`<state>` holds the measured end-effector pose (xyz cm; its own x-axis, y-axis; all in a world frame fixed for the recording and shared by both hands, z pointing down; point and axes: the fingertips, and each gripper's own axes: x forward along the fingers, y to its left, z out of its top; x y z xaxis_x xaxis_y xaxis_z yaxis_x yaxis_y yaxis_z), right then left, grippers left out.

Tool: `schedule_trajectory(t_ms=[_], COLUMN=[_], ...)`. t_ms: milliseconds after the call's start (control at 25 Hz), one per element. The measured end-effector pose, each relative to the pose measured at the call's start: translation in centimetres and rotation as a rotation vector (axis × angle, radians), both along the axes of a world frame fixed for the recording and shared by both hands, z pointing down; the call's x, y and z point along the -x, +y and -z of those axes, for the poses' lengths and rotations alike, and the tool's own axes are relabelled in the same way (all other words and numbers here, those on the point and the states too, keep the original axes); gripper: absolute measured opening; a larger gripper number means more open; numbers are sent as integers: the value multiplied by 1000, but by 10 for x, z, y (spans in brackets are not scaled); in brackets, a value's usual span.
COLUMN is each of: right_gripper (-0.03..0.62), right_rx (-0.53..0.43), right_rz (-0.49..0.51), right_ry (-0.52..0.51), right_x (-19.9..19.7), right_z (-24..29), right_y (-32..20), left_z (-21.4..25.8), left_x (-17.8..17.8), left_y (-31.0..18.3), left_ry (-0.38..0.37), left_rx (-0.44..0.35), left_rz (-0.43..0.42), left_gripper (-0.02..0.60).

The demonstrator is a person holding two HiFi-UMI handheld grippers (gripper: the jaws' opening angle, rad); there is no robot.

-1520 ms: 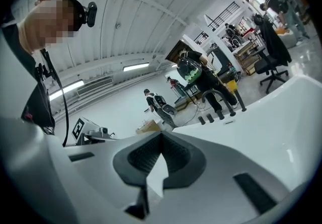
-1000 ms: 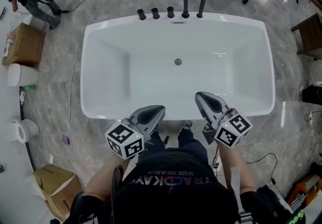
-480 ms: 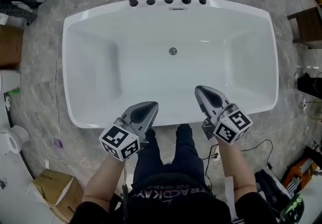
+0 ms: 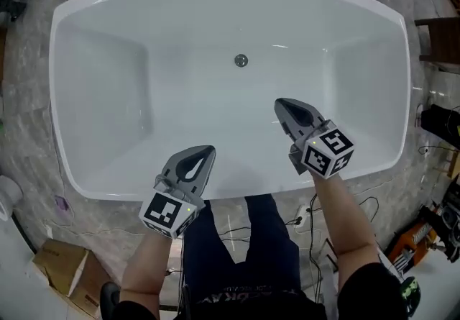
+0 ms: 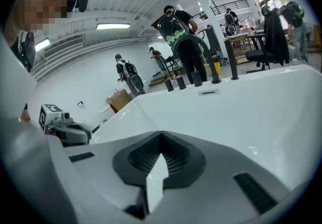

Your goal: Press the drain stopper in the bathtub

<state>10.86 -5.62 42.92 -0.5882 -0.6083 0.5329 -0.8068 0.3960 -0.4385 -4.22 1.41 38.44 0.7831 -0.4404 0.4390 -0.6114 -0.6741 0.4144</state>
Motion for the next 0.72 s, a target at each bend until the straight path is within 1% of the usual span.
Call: schedule_trajectory(t_ms=[280,320,440,480,600,720], right_gripper=[11,11,11,11,11,11], right_rx=[46,53,71,79,105,125], right_rz=[42,47,51,50,45,39], right_ry=[80,90,128,142,178,218], right_x=[10,10,10,9,5,-2], right_z=[-95,-109,-152,-167,-205,-241], right_y=[-39,-44,-59,-64,-76,-89], left_z=[-48,-55,-77,-84,-101,-116], left_x=[8,8,10,12,16,19], left_y=[-10,-11,-11,-11,-10,-10], left_ry=[-17,-29,-108,-130,-171,-188], left_rx=[-62,-83,-176,-188,-185,-172], left_rz=[5,-13,-125,-147,-173,-177], left_gripper=[6,6,6,6,6,6])
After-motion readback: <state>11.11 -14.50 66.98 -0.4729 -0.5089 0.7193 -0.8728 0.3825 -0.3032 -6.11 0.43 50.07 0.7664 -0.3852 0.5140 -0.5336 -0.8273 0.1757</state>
